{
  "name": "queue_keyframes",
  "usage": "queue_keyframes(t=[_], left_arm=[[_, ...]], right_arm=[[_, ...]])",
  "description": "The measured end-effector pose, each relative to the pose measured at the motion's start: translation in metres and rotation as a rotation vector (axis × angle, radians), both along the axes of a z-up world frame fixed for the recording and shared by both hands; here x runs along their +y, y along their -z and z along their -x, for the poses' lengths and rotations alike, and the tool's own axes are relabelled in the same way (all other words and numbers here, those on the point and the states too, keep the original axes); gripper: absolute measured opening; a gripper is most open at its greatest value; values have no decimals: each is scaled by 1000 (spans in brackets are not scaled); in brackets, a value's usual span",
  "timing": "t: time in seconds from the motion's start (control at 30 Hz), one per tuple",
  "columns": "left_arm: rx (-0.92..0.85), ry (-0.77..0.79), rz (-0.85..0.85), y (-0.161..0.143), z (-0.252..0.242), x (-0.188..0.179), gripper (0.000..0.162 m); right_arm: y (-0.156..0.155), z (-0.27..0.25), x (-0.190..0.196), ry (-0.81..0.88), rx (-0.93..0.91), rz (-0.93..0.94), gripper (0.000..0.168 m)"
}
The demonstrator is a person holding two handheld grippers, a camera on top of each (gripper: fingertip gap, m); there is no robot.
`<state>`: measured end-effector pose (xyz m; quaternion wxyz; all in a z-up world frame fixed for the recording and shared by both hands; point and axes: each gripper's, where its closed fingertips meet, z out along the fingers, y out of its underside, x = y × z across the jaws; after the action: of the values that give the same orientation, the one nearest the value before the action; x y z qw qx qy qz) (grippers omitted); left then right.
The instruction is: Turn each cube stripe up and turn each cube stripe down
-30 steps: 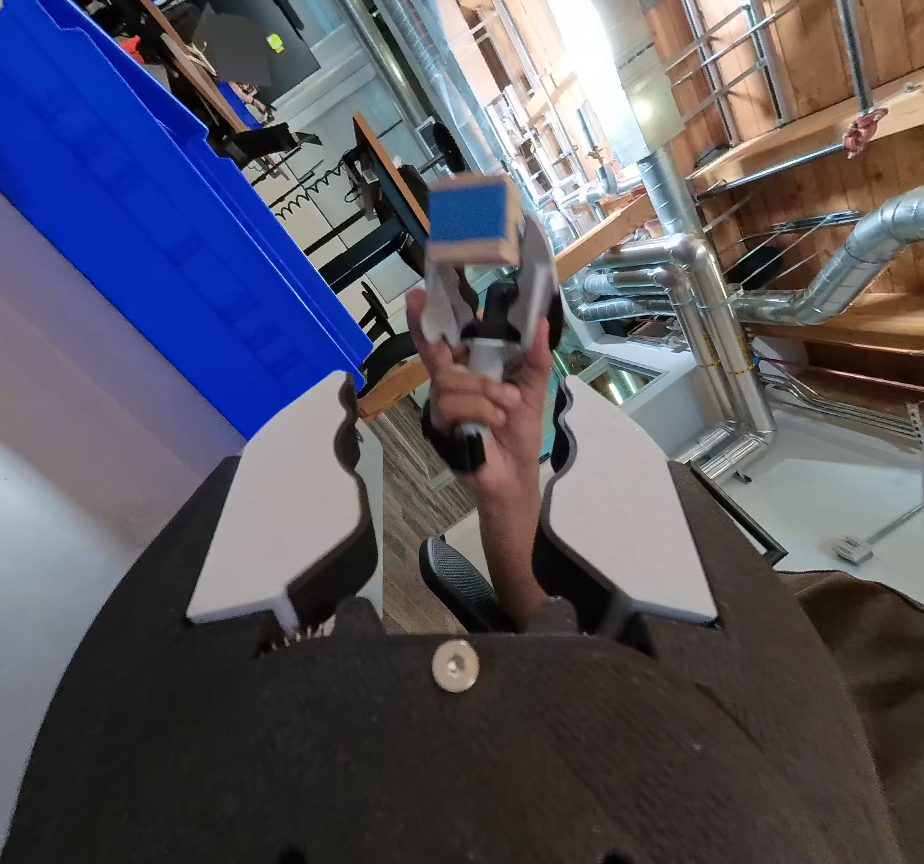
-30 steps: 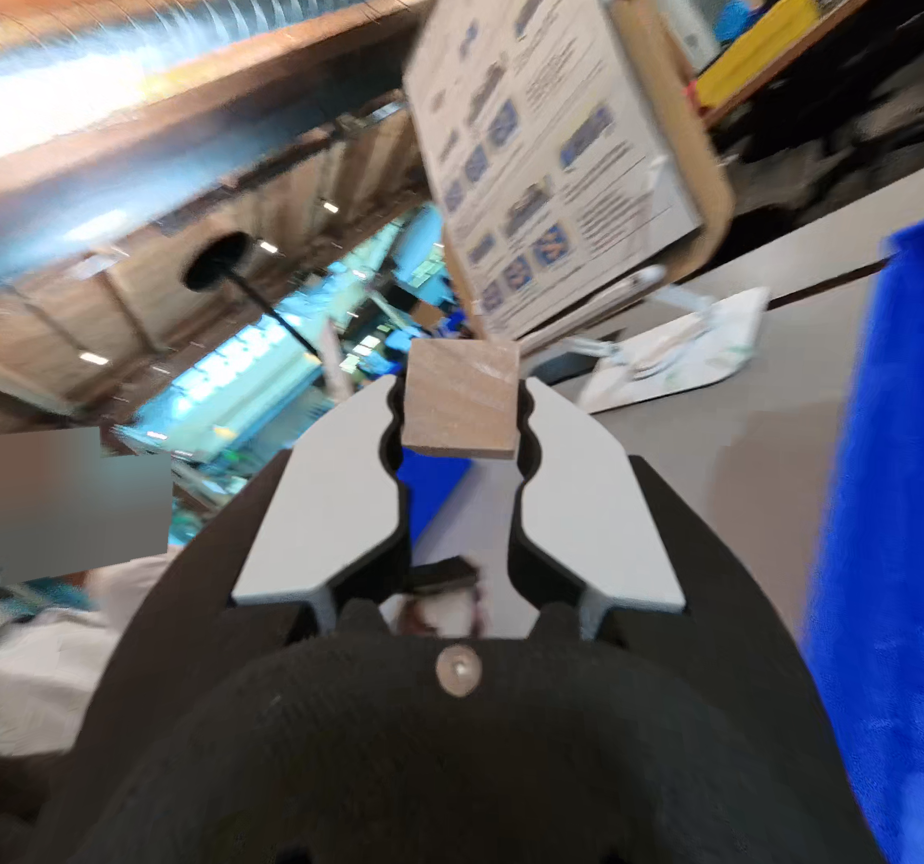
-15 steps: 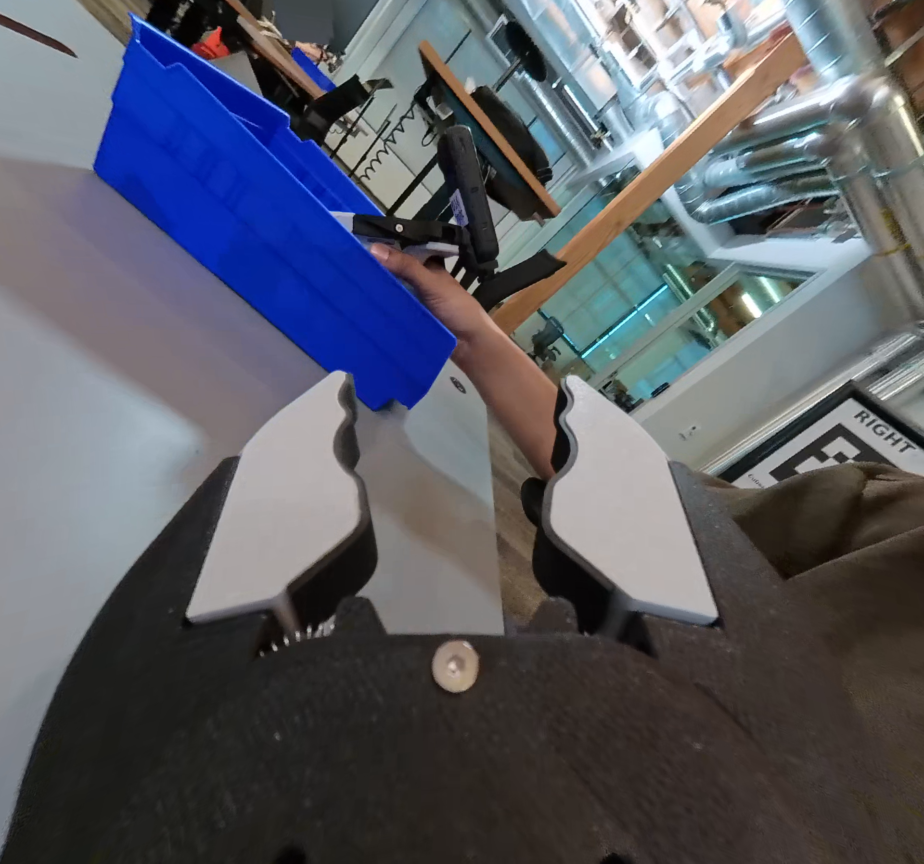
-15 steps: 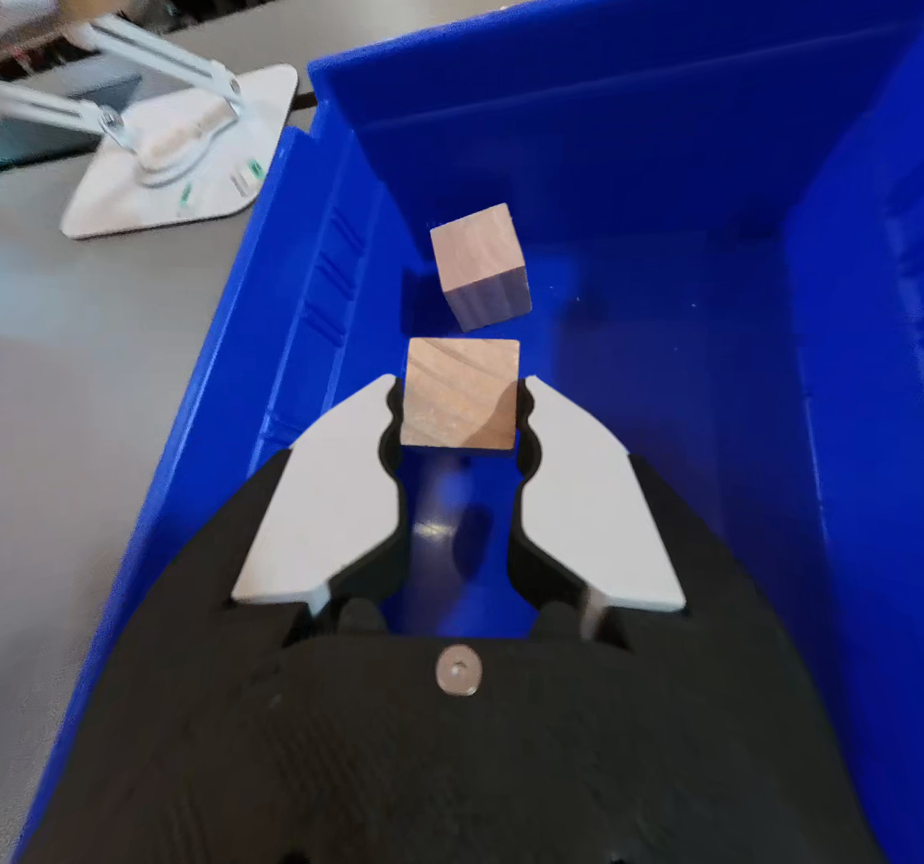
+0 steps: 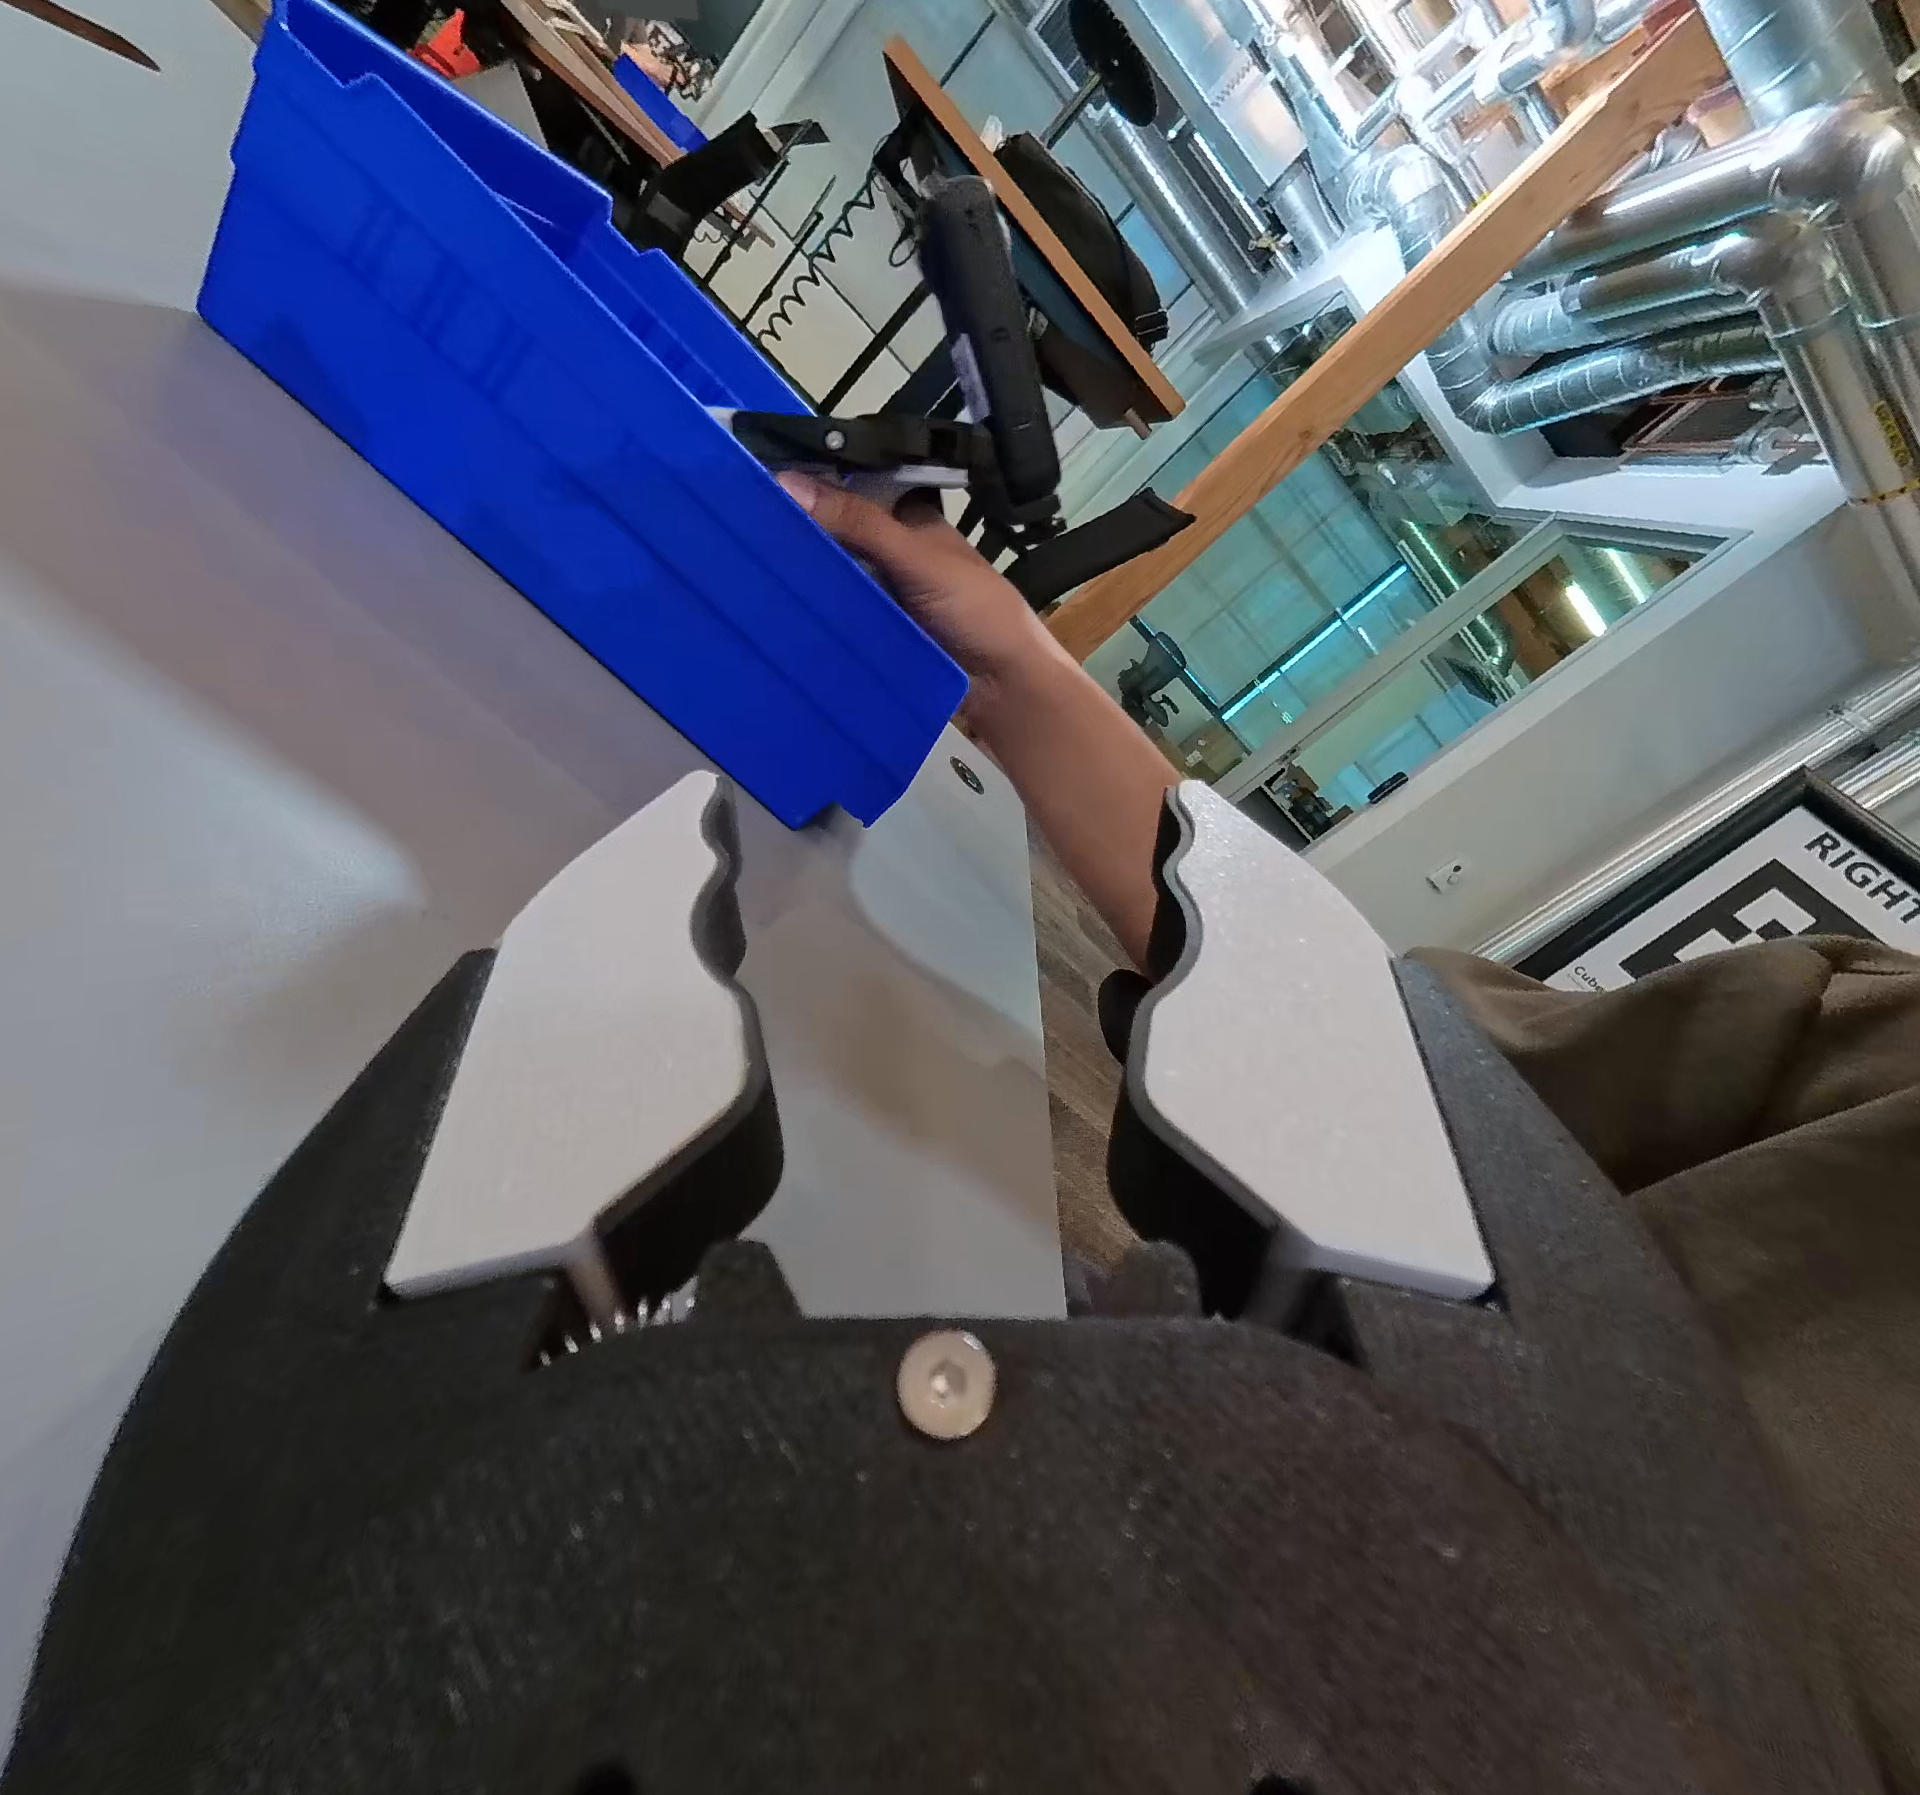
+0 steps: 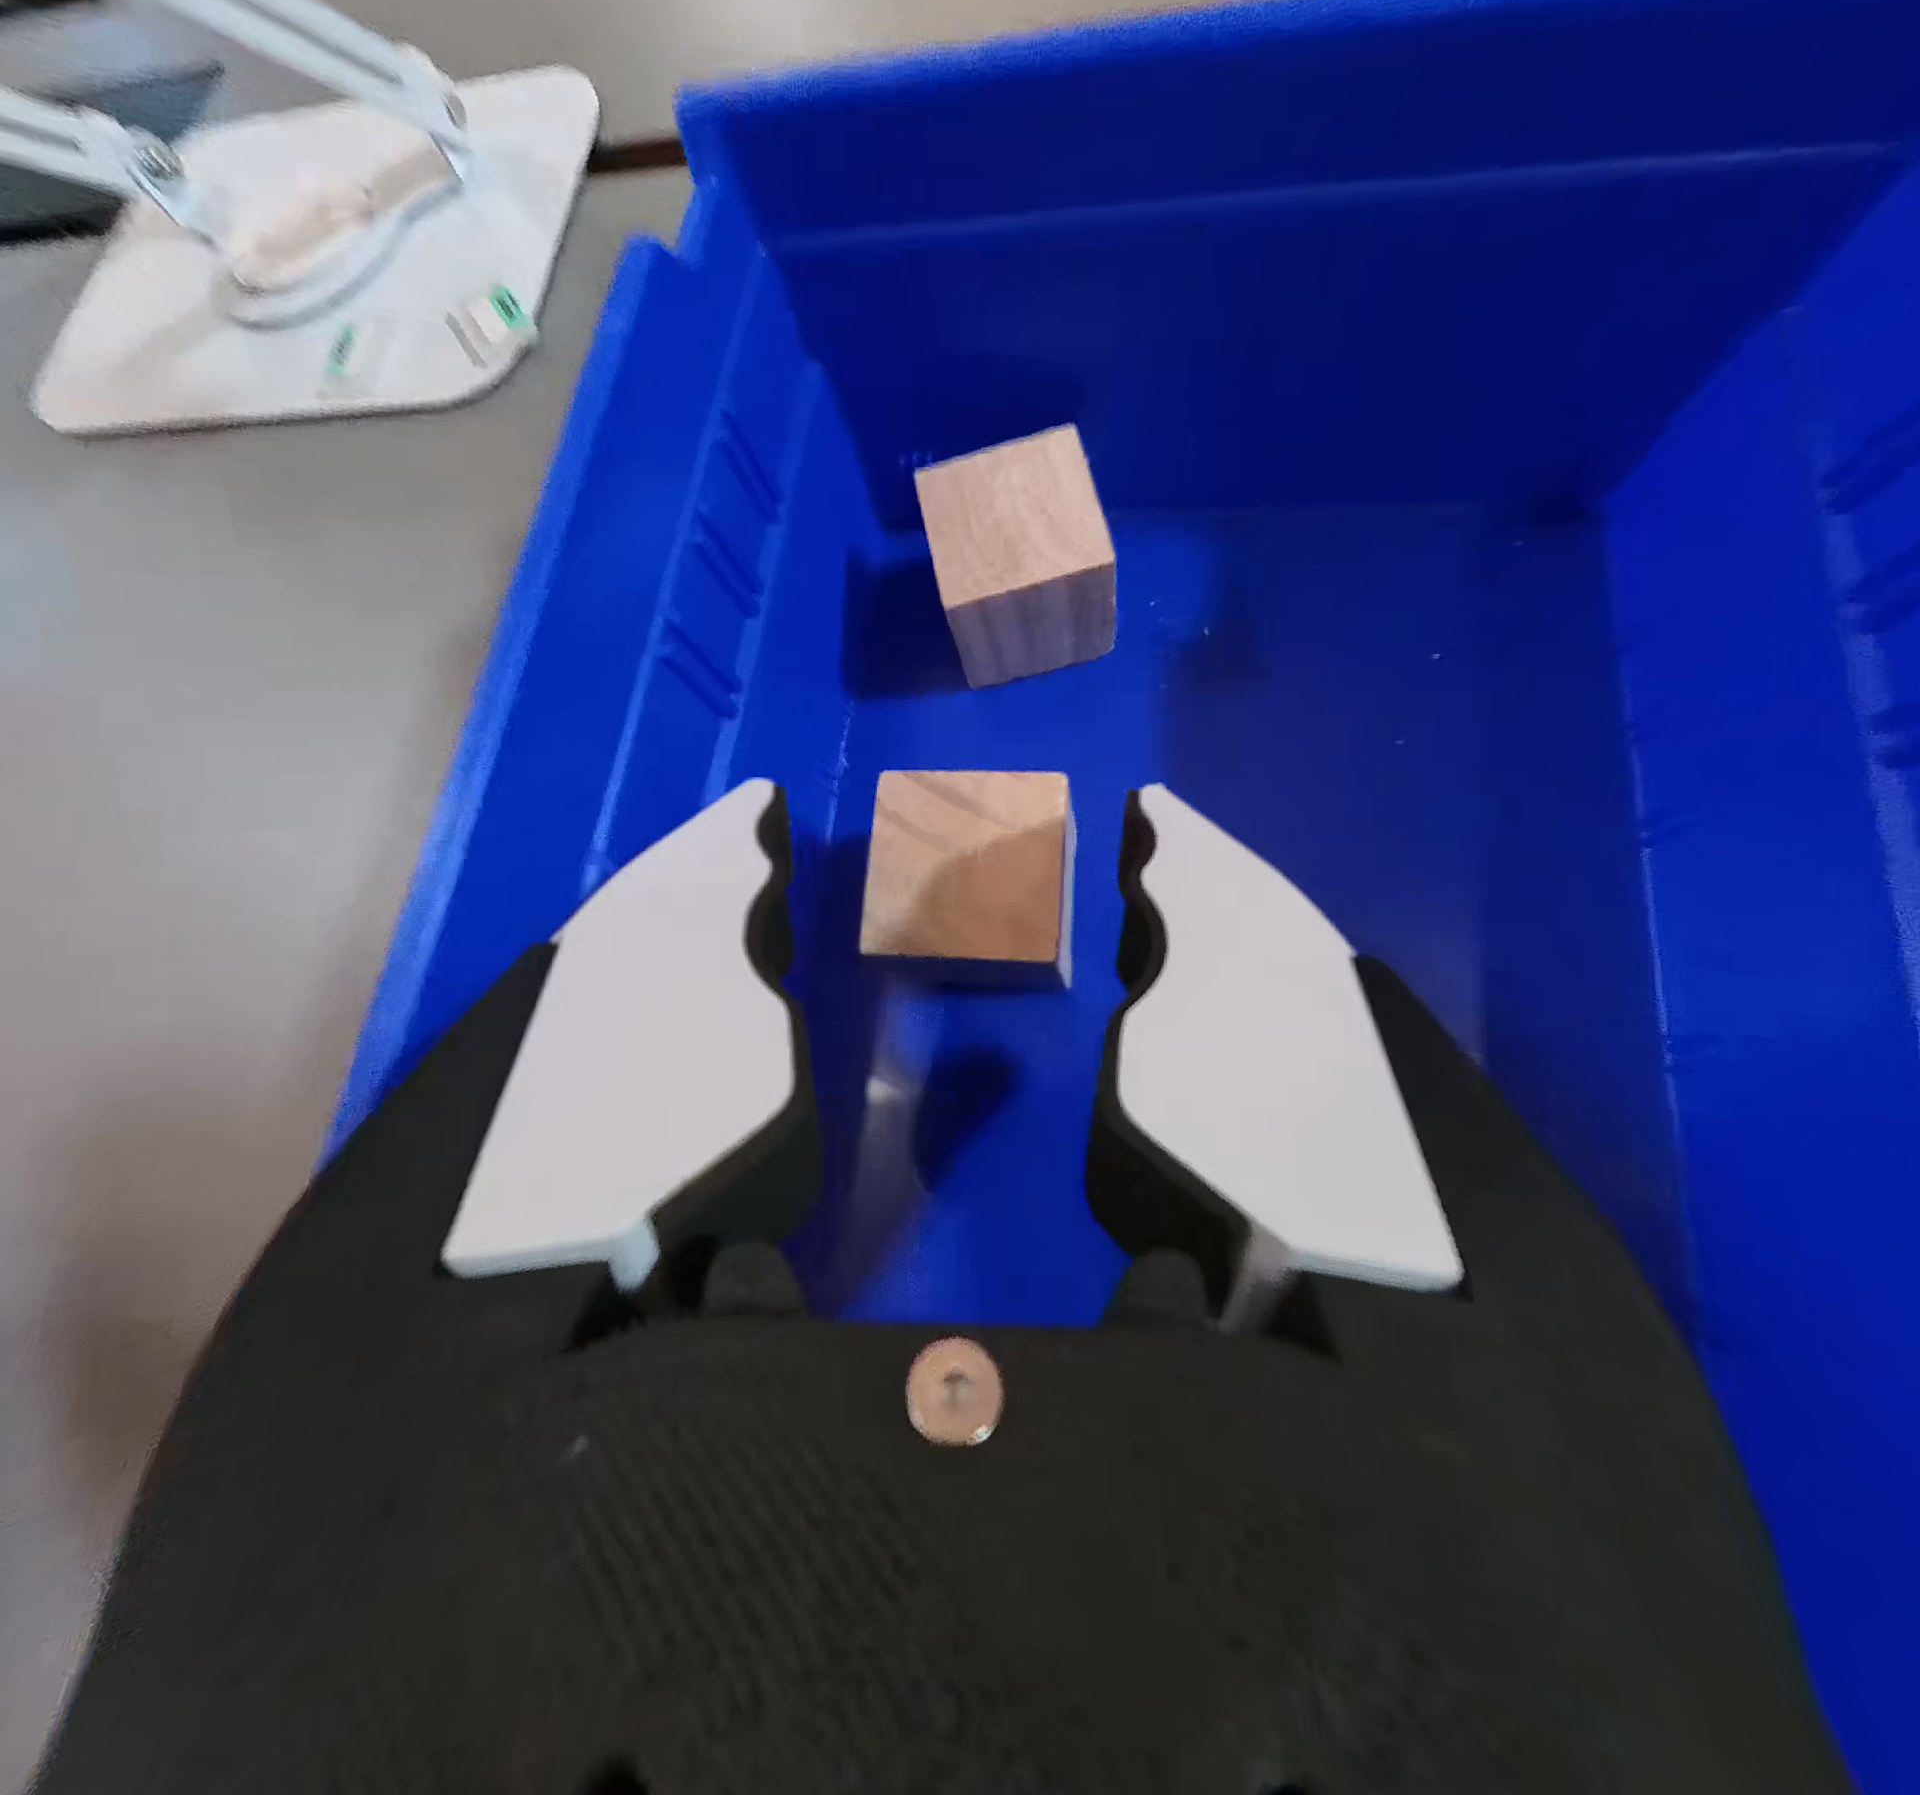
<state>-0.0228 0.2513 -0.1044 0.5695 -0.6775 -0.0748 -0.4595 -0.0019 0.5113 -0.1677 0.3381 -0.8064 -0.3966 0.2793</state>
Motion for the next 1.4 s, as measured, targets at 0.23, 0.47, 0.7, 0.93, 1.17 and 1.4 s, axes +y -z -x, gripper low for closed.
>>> queue_keyframes(t=[0.23,0.47,0.7,0.93,1.17,1.4], left_arm=[[22,-44,-31,-13,13,-3,75],[135,-166,-119,-54,66,-18,61],[307,-546,-208,-124,189,-75,68],[403,-878,120,-108,330,-169,89],[523,-1106,510,-57,400,-275,94],[501,-1134,921,19,404,-342,84]], right_arm=[[-92,-16,-6,20,285,-23,57],[-178,-13,-64,-102,477,-113,55],[-186,20,-165,-321,523,-133,53],[-86,65,-259,-510,415,-48,51],[-18,83,-316,-678,296,74,52],[-13,100,-326,-752,278,59,51]])
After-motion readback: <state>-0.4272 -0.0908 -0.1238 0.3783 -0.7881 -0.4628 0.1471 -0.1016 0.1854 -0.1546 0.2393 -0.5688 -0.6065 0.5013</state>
